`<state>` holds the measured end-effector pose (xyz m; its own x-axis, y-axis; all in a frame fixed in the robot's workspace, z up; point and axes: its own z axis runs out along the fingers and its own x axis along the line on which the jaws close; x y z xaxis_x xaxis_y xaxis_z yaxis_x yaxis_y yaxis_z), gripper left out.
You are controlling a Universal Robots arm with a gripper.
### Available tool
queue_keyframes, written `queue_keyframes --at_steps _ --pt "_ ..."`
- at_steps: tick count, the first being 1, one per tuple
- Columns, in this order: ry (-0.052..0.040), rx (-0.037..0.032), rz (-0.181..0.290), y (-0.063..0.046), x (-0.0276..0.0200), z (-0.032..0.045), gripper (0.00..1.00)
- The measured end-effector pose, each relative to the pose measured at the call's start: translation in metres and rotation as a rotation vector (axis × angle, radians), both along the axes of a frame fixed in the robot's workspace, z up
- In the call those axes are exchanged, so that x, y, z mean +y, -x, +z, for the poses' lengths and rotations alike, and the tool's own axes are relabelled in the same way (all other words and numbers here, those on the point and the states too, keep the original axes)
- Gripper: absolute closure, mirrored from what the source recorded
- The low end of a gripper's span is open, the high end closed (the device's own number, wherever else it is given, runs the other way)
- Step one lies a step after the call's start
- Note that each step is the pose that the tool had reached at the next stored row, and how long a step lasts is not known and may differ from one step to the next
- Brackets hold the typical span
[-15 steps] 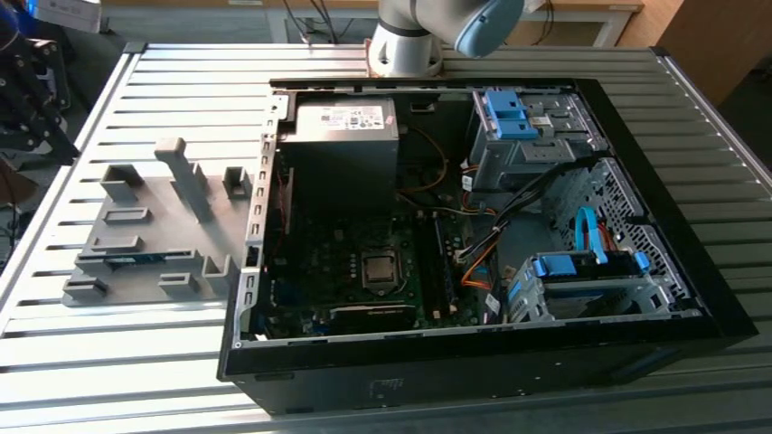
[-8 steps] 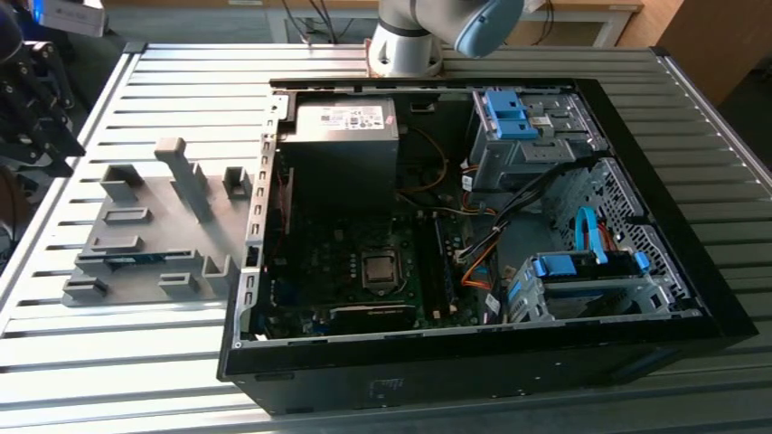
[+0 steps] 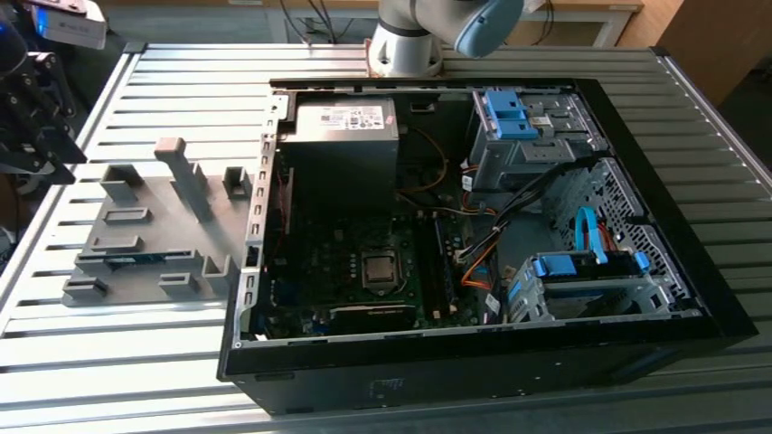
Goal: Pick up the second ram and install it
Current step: 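Pick up the second ram and move it above second insertion slot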
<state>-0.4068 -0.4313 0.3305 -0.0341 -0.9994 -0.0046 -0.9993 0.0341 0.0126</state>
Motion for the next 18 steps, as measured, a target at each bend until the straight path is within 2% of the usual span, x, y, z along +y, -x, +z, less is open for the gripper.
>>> queue_keyframes --at_steps 8,18 --pt "0.0000 0.0000 0.001 0.001 0.0000 -0.0100 0.64" --pt "0.0001 0.0001 0.001 0.001 -0.0002 -0.0186 0.64"
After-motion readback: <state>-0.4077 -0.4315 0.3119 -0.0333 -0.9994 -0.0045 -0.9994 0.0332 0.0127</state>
